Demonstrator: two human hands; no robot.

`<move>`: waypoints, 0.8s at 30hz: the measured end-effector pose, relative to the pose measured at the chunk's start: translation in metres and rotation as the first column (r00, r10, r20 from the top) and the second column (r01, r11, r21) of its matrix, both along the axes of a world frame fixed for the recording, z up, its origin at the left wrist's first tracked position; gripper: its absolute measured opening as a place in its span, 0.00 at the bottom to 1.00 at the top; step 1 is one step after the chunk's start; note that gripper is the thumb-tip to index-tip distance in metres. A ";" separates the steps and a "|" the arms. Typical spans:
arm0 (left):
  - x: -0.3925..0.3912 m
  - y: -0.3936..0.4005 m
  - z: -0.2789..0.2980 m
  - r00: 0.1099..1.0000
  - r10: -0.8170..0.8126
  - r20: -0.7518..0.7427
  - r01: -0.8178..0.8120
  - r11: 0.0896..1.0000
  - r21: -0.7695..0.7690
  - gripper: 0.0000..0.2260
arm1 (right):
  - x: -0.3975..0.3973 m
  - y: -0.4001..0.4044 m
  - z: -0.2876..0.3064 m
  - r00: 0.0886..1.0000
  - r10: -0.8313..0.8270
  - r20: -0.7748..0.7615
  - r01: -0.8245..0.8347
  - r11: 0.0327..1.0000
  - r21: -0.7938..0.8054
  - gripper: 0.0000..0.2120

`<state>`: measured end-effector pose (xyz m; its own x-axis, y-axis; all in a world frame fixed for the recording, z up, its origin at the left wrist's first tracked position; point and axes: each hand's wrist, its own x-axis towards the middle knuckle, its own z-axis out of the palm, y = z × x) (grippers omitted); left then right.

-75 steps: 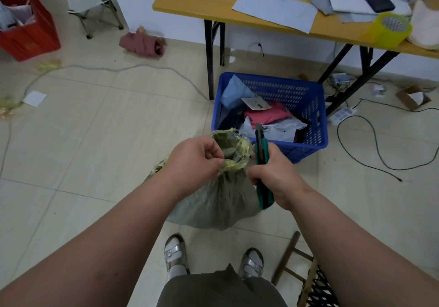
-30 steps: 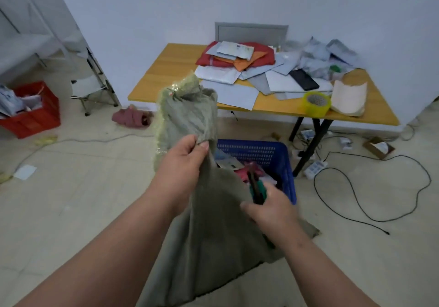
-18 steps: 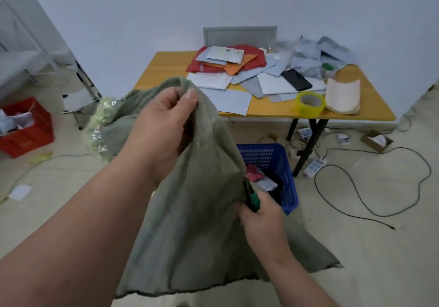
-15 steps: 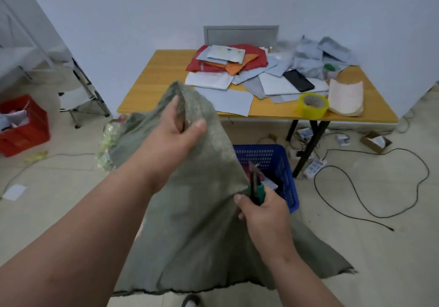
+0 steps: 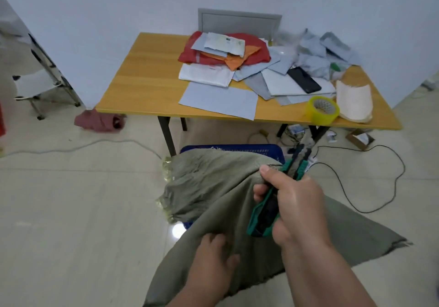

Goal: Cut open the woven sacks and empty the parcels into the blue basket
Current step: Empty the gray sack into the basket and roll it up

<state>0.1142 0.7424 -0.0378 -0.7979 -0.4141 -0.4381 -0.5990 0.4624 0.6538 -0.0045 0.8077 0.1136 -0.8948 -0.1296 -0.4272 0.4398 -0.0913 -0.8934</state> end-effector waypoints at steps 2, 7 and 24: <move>-0.015 -0.007 -0.004 0.999 -0.041 -0.014 0.041 0.999 -0.009 0.09 | -0.013 0.004 0.002 0.997 -0.079 -0.014 0.079 0.997 -0.009 0.05; -0.035 -0.002 0.009 0.992 -0.088 -0.089 0.100 0.984 0.145 0.11 | -0.059 0.019 -0.001 0.969 -0.236 -0.067 0.239 0.971 0.029 0.06; -0.192 -0.010 0.107 0.896 0.321 -0.307 -0.268 0.942 0.202 0.10 | -0.095 0.075 -0.077 0.577 0.779 -0.246 -0.287 0.476 0.832 0.36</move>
